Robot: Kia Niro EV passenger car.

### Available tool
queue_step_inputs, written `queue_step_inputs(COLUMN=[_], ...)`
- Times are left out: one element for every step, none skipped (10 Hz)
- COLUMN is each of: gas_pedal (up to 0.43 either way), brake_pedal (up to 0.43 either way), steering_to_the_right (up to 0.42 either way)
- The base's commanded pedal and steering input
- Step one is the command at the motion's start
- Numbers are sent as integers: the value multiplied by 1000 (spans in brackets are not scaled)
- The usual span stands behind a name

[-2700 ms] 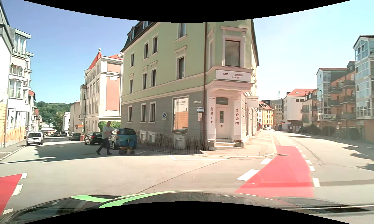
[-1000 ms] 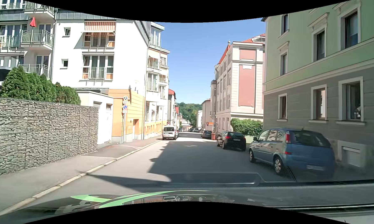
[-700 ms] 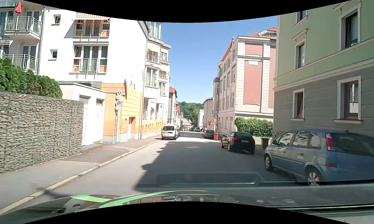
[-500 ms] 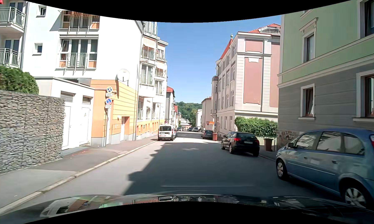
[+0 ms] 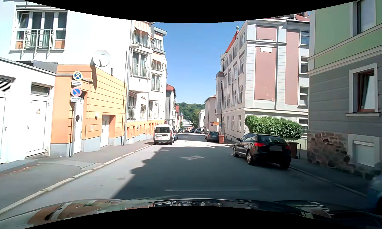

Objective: Follow the waypoints while adhering to traffic rules and regulations

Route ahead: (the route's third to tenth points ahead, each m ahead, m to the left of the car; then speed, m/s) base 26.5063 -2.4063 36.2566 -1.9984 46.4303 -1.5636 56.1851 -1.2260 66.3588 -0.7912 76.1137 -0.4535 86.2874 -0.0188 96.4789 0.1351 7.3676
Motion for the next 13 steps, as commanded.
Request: queue_step_inputs(gas_pedal=[228, 228, 228, 228, 220, 177, 150, 87, 0, 0, 0, 0, 0], brake_pedal=[0, 0, 0, 0, 0, 0, 0, 0, 0, 0, 0, 0, 12], steering_to_the_right=[-1, -1, -1, -1, 6, 7, 7, 6, 6, 5, 4, 4, 4])
